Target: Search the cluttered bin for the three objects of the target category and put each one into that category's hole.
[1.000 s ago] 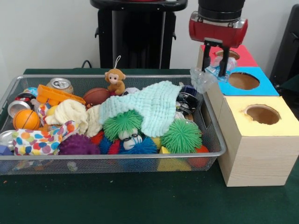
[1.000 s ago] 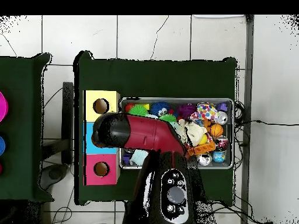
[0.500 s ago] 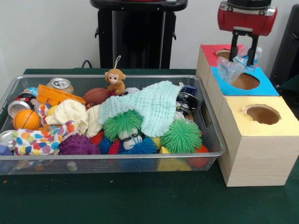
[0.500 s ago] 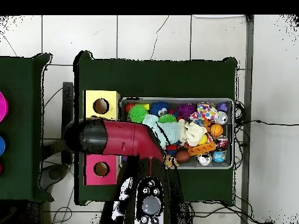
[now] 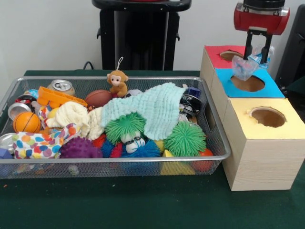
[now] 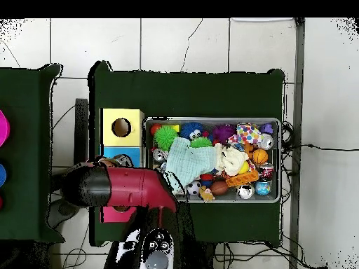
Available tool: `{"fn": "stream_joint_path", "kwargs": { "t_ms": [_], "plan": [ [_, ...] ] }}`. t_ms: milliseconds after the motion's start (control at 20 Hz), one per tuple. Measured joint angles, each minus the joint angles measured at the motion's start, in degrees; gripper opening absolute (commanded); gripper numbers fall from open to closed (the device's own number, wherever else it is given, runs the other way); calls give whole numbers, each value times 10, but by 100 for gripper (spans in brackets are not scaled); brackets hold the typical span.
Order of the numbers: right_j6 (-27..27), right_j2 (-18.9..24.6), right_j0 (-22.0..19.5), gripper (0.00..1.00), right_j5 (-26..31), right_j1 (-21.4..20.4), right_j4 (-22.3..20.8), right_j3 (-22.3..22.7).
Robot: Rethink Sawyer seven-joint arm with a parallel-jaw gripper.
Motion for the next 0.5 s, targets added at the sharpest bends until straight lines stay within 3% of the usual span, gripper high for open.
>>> {"fn": "stream_joint_path", "kwargs": {
  "t_ms": [500],
  "plan": [
    [0,6,0,0,-100,28,24,35]
  ]
}}
